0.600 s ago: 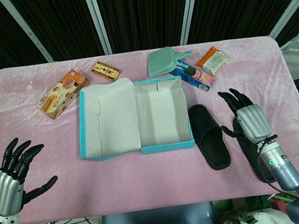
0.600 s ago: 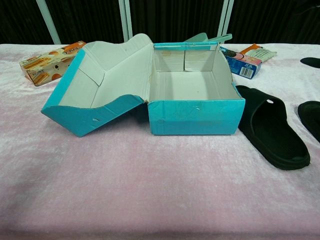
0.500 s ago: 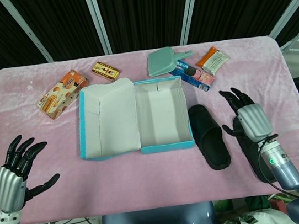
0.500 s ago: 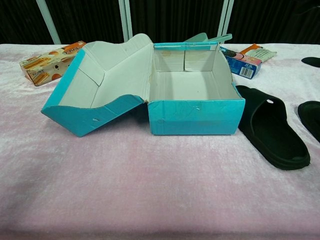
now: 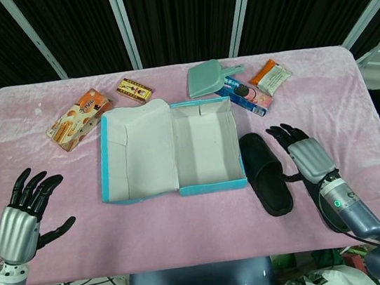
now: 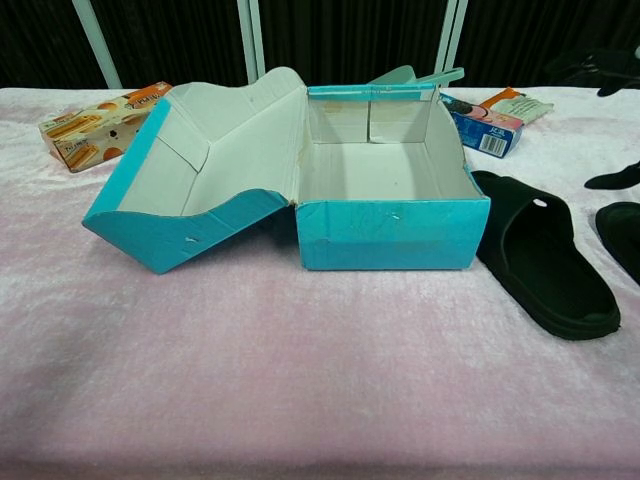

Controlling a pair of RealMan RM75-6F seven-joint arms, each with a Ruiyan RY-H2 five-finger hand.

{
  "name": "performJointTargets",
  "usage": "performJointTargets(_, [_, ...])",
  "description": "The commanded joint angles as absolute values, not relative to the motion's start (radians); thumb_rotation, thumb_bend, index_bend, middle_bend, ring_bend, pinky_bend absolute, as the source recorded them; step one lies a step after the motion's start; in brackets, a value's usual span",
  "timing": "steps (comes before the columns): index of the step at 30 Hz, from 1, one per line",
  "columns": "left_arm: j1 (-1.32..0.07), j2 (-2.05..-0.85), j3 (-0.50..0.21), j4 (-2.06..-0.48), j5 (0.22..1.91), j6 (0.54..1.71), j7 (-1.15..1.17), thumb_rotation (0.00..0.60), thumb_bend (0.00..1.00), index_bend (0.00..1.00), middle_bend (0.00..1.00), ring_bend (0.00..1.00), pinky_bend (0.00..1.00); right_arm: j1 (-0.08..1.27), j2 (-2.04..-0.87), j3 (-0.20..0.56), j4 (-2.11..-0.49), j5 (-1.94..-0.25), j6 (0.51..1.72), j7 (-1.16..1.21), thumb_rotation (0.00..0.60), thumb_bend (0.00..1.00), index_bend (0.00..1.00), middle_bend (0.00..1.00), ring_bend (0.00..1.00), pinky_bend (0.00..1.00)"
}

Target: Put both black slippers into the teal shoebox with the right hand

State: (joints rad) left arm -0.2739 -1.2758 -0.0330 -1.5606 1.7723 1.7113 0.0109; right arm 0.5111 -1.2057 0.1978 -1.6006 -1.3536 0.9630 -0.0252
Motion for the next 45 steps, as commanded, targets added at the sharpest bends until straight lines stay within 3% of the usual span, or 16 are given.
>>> performJointTargets(1, [-0.266,-1.258,-0.031,-1.589,1.746,1.678,0.048,0.6,0.01,0.14,0.2,0.13,0.07,0.586,-1.221,0.201,-1.558,-1.272,0.849,-0.07,0.6,0.06,0.03,0.06,0.0,0.14])
performJointTargets(14, [-0.261,-1.242,-0.039,-1.618,1.681,1.603,0.043,0.6,0.01,0.11,0.18,0.12,0.07,0.74,-1.291,0.174,-1.42,-1.089,0.584,-0.125,0.6,0.06,0.03,0.06,0.0,0.14])
performJointTargets(32, [-0.233,-1.253,-0.041,-1.575,1.679,1.618,-0.024,0.6,0.01,0.1,0.18,0.12,0.07,0.876,-1.331,0.092,-1.331,-0.843,0.504,-0.244,0.6,0.06,0.04,0.07,0.0,0.14])
performJointTargets(34, [-0.229,-1.254,-0.04,-1.57,1.677,1.619,-0.031,0.6,0.01,0.1,0.18,0.12,0.07,0.889,-1.34,0.082,-1.316,-0.823,0.498,-0.254,0.6,0.07,0.09,0.13,0.01,0.14])
performJointTargets(36, [-0.225,-1.256,-0.041,-1.563,1.675,1.621,-0.039,0.6,0.01,0.1,0.18,0.12,0.07,0.906,-1.348,0.068,-1.299,-0.796,0.488,-0.266,0.6,0.1,0.22,0.24,0.06,0.15])
performJointTargets(38, [-0.221,-1.258,-0.041,-1.556,1.673,1.625,-0.049,0.6,0.01,0.1,0.18,0.12,0.07,0.916,-1.354,0.059,-1.29,-0.775,0.49,-0.271,0.6,0.16,0.4,0.38,0.18,0.19])
performJointTargets(41, [-0.215,-1.26,-0.042,-1.546,1.67,1.631,-0.062,0.6,0.01,0.1,0.18,0.12,0.07,0.916,-1.357,0.057,-1.294,-0.766,0.505,-0.263,0.6,0.17,0.48,0.46,0.25,0.22])
performJointTargets(45, [-0.21,-1.261,-0.05,-1.536,1.668,1.643,-0.082,0.6,0.01,0.1,0.18,0.12,0.07,0.893,-1.328,0.08,-1.353,-0.81,0.573,-0.231,0.6,0.17,0.49,0.47,0.26,0.22])
